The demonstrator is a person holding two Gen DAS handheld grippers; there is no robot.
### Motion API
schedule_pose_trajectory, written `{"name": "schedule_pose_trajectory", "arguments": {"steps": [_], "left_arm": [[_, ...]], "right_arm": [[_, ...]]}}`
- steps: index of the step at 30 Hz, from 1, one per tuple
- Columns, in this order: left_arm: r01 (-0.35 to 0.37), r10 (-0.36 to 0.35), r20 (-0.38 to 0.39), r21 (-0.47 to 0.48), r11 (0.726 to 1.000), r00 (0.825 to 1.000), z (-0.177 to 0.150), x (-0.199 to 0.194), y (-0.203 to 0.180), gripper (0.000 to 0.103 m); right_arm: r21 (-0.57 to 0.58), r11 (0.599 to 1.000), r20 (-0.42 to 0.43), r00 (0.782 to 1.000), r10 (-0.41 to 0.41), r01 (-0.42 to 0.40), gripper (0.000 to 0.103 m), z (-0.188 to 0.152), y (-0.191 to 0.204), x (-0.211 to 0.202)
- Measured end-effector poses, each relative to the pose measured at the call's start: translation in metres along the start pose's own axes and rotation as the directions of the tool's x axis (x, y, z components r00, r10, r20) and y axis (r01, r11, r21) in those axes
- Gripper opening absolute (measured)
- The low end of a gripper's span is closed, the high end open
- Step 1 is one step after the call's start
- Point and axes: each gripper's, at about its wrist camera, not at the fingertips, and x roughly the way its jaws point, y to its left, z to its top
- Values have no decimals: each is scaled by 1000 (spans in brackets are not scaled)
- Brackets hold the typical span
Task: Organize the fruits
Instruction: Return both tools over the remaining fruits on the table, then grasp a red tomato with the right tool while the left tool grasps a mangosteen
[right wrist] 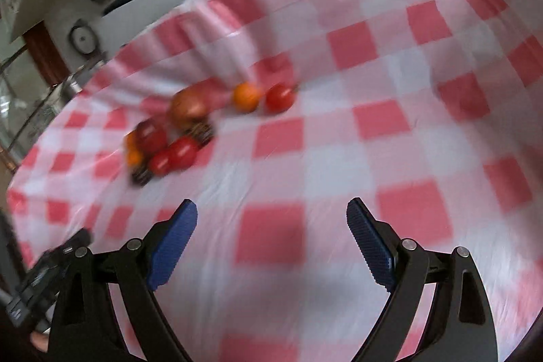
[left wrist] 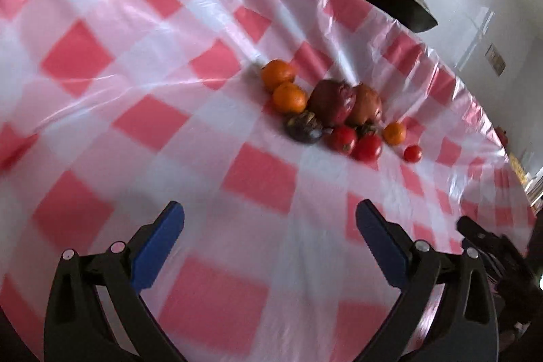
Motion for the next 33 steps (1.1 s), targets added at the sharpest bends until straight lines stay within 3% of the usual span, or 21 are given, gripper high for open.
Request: {"name": "schedule_pose_trajectory", "arguments": {"steps": [5, 9, 12, 16, 18, 21, 28, 31, 33], "left_arm": [[93, -92, -14, 29, 995, 996, 1, 8, -4, 101], [92, -92, -18, -20, 996, 996, 3, 9, 3, 101], [98, -97, -61, 15, 995, 993, 2, 15, -4, 101], [92, -90, -62, 19, 996, 994, 2, 16, -5, 101], [86, -85, -65, 16, 996, 994, 2, 17, -5, 101], [79, -78, -69, 19, 997, 995, 2, 18, -5, 101], [80, -79, -68, 13, 997, 995, 2, 18, -4, 101], [78, -77, -71, 12, 997, 994, 3, 18, -4, 101], [50, -49, -69, 16, 999, 996, 3, 18, -6, 101]], "right_arm": [[-63, 996, 5, 998, -59, 59, 79, 44, -5, 45], [-79, 996, -51, 997, -50, 46, 68, 73, 2, 88], [-140, 989, -75, 995, -64, 53, 64, 85, 15, 109], [-221, 969, -119, 983, -142, 113, 52, 94, 27, 139], [-234, 963, -116, 980, -162, 132, 43, 95, 28, 141], [-215, 968, -103, 982, -156, 132, 40, 89, 26, 132], [-55, 998, -51, 999, 0, -3, 40, 47, 24, 80], [-57, 998, -10, 1000, 16, -16, 40, 43, 27, 70], [21, 998, -29, 998, 61, -61, 40, 46, 11, 74]]}}
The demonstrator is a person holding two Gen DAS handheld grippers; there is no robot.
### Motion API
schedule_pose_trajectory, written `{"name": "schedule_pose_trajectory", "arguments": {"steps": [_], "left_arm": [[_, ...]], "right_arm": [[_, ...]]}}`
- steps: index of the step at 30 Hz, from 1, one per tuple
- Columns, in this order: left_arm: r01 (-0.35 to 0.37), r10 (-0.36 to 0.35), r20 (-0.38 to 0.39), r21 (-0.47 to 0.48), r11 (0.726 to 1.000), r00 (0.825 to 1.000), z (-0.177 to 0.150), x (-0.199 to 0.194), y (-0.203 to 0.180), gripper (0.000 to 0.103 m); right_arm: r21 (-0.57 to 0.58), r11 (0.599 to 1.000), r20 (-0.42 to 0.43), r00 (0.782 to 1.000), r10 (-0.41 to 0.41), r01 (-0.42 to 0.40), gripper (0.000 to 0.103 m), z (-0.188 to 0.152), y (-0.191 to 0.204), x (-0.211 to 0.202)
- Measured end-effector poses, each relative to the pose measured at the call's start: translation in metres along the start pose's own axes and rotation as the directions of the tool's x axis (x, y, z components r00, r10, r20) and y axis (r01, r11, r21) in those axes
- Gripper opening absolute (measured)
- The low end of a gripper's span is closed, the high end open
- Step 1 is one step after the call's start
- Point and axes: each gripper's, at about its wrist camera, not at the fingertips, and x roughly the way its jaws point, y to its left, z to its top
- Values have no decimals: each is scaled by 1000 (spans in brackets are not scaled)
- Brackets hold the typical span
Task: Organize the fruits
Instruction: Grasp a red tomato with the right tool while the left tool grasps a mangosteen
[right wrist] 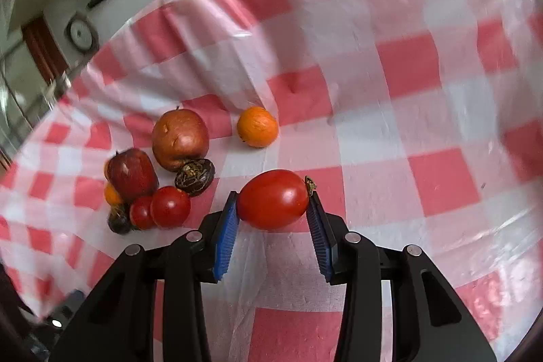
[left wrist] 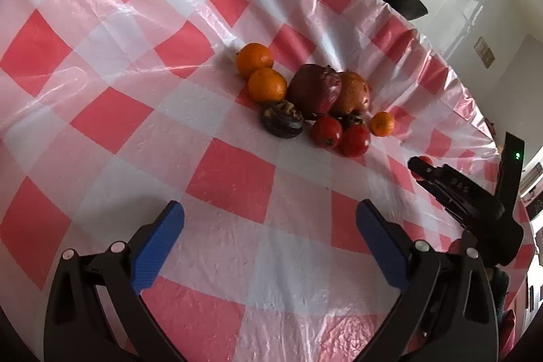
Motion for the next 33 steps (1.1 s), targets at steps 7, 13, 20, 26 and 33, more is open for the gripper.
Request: {"name": "schedule_pose_trajectory", "arguments": {"steps": [7, 13, 20, 26, 33], "left_arm": [[-128, 130, -22, 79, 989, 991, 23, 31, -23, 81], [-201, 216, -49, 218, 955, 975, 53, 73, -45, 64], [-198, 215, -28, 290, 936, 976, 57, 76, -54, 42], [-173, 150, 104, 256, 951, 983, 15, 1, -46, 42], [-189, 157, 157, 212, 959, 975, -24, -49, -30, 42]], "right_arm": [[45, 997, 30, 998, 56, -58, 41, 2, -2, -6], [37, 996, 30, 997, 77, -79, 41, 1, -1, -7], [39, 995, 29, 996, 89, -90, 41, 0, -2, -6], [42, 995, 32, 996, 88, -89, 41, 0, -3, -7], [49, 995, 29, 996, 89, -91, 41, 1, -3, -6]]}}
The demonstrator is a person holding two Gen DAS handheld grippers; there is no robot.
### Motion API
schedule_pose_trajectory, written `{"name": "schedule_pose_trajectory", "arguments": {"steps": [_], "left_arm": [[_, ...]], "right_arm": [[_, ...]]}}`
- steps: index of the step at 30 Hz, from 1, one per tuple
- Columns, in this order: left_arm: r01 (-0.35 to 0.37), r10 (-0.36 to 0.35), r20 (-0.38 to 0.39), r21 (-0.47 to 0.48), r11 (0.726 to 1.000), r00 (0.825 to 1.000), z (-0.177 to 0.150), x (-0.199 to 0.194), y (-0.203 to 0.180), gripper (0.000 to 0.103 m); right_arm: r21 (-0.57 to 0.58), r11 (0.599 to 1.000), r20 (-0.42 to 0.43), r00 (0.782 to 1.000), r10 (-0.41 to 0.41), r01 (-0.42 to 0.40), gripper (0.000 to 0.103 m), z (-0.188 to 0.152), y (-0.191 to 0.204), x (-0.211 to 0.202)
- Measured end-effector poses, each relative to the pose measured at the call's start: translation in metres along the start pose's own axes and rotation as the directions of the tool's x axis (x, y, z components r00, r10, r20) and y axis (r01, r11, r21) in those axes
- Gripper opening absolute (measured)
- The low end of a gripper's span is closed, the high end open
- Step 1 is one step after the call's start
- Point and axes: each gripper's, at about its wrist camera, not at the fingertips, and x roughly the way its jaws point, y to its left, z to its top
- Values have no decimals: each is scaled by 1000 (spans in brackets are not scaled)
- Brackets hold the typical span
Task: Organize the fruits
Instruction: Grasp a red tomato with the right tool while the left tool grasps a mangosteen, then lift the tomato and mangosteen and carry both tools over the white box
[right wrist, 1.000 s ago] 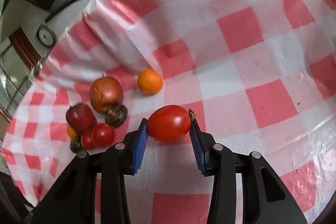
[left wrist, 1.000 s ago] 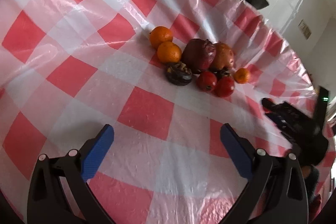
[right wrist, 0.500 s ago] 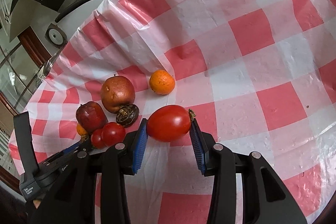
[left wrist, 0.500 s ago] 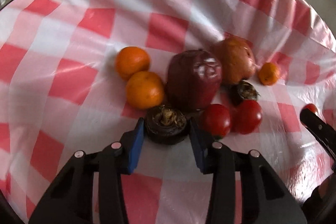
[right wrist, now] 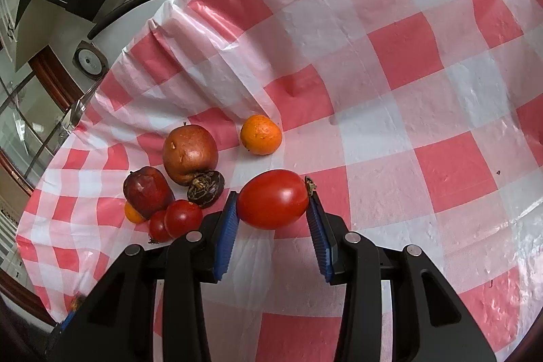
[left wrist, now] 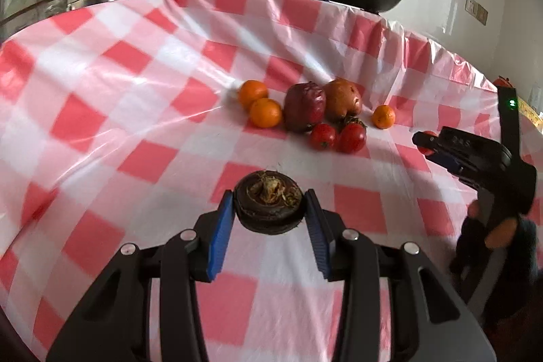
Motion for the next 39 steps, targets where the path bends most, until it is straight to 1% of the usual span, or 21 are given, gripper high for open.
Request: {"name": "schedule_pose_trajectory", "arguments": {"steps": [4, 8, 10, 13, 15, 18, 21, 23, 27, 29, 33, 36, 39], "left_arm": [[-9, 9, -14, -15, 1000, 1000, -7, -14, 6, 42], [0, 0, -18, -22, 1000, 1000, -17, -37, 10, 42], [3, -3, -15, -18, 1000, 1000, -25, -52, 11, 42], [3, -3, -10, -9, 1000, 1000, -40, -78, 18, 42], [-7, 7, -9, 2, 1000, 1000, -52, -95, 26, 42], [-42, 42, -26, -4, 999, 999, -76, -117, 51, 42], [-75, 73, -49, -31, 997, 996, -95, -130, 74, 42], [-104, 101, -57, -51, 993, 993, -108, -139, 90, 42], [-126, 120, -53, -120, 985, 991, -129, -162, 116, 42], [-129, 124, -43, -134, 983, 991, -135, -172, 122, 42], [-134, 132, -19, -142, 981, 991, -146, -193, 130, 42], [-146, 147, -3, -165, 975, 989, -157, -210, 144, 42], [-164, 167, -2, -196, 967, 986, -168, -222, 161, 42]], "right_arm": [[5, 1000, -14, 1000, -21, 21, 40, 0, 0, 2], [14, 999, -19, 999, -38, 38, 40, 0, -1, 3], [18, 999, -20, 999, -44, 45, 40, 0, -1, 3], [29, 998, 8, 998, -56, 56, 40, -2, -2, -5], [28, 997, 4, 997, -73, 73, 41, -11, 0, -14], [26, 999, -10, 999, -39, 39, 41, -35, 10, -32], [19, 1000, -33, 999, 18, -18, 41, -65, 27, -50], [13, 998, -65, 996, 58, -57, 41, -88, 43, -59], [-66, 992, -127, 987, 102, -111, 41, -132, 85, -75], [-102, 984, -155, 980, 127, -144, 41, -151, 106, -84], [-187, 962, -186, 969, 164, -199, 41, -186, 142, -107], [-272, 934, -208, 962, 179, -233, 41, -209, 171, -122], [-348, 896, -232, 951, 204, -277, 41, -233, 199, -138]]}}
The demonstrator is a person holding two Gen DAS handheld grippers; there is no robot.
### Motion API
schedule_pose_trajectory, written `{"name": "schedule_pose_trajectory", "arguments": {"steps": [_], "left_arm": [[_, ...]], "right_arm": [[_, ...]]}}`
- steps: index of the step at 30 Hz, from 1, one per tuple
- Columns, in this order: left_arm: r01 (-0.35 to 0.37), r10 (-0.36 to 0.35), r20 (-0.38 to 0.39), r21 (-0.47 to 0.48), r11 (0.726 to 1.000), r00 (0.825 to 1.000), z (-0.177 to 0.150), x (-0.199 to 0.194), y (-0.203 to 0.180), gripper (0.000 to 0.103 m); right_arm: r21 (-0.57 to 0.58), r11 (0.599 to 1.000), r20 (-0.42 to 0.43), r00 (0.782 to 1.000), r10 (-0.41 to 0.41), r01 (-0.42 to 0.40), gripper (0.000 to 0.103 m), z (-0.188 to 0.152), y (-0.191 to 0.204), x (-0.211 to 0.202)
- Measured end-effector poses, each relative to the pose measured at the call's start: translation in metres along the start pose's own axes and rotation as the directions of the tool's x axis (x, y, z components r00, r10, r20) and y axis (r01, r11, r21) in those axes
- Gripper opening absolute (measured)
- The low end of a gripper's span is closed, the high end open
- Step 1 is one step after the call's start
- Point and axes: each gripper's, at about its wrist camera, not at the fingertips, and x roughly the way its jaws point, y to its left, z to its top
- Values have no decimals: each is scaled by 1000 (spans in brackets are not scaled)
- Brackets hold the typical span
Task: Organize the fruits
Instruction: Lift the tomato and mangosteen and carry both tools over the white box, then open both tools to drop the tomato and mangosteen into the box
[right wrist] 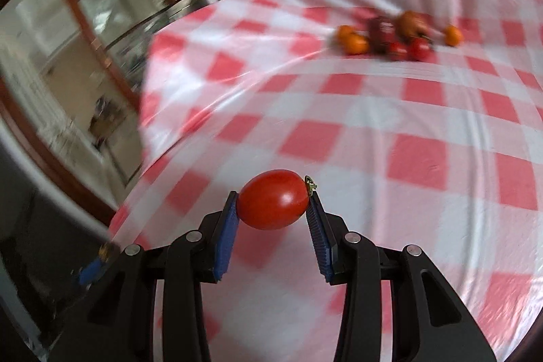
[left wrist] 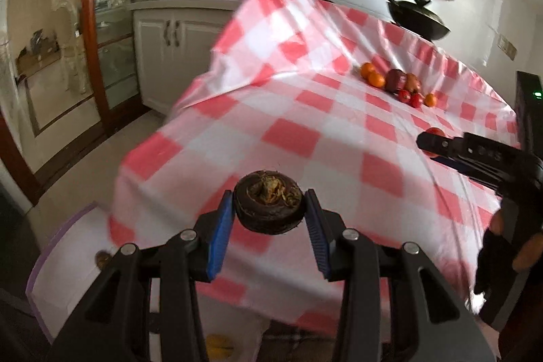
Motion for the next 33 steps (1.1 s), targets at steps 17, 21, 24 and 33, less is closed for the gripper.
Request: {"name": "schedule_pose_trajectory", "arguments": {"steps": [17, 21, 24, 33], "left_arm": [[-209, 188, -124, -193, 959, 974, -81, -20, 133, 42], [-246, 209, -177, -226, 942, 962, -100, -13, 154, 42], [-275, 226, -212, -241, 931, 951, -114, -9, 166, 42], [-351, 263, -316, -265, 898, 911, -150, 14, 188, 42]], "right_arm": [[-484, 842, -200, 967, 161, -240, 41, -111, 181, 16], [-570, 772, -260, 953, 157, -282, 41, -144, 206, 24], [-619, 722, -299, 943, 146, -308, 41, -165, 217, 29], [-687, 631, -419, 906, 58, -359, 41, -219, 224, 66]]}}
